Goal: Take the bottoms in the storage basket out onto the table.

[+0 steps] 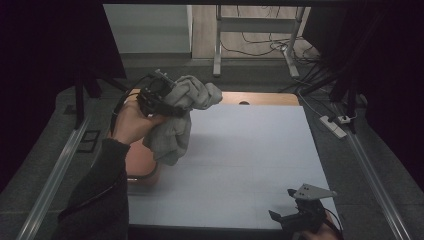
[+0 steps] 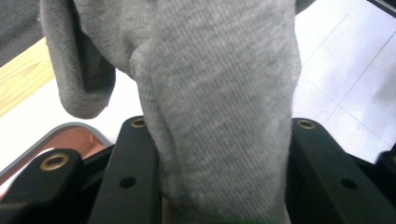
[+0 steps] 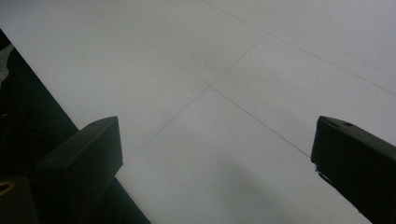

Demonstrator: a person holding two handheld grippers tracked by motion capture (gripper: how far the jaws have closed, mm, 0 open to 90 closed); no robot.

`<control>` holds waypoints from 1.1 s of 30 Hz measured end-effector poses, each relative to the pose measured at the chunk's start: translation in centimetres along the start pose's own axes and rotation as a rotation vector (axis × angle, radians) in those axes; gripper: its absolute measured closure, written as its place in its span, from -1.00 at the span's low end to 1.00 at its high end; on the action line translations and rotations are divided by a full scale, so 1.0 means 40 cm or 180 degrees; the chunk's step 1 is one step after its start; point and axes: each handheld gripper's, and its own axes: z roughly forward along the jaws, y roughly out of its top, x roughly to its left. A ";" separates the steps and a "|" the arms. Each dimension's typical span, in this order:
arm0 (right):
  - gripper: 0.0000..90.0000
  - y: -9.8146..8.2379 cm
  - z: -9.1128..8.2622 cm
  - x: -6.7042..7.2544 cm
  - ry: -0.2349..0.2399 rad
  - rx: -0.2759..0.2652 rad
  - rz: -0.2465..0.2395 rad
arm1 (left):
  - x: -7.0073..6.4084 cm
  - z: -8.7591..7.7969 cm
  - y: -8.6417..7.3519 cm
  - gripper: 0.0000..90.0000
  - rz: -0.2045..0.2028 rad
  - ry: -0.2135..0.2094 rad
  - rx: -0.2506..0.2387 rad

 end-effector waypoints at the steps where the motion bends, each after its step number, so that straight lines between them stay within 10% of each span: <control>1: -0.96 0.000 0.000 0.000 0.0000 -0.0001 -0.0001 | -0.005 0.005 0.004 0.37 0.0014 -0.0007 0.0005; 33: -0.96 -0.002 -0.003 -0.001 0.0031 -0.0032 -0.0006 | -0.118 0.176 0.090 0.37 0.0392 -0.0231 0.0217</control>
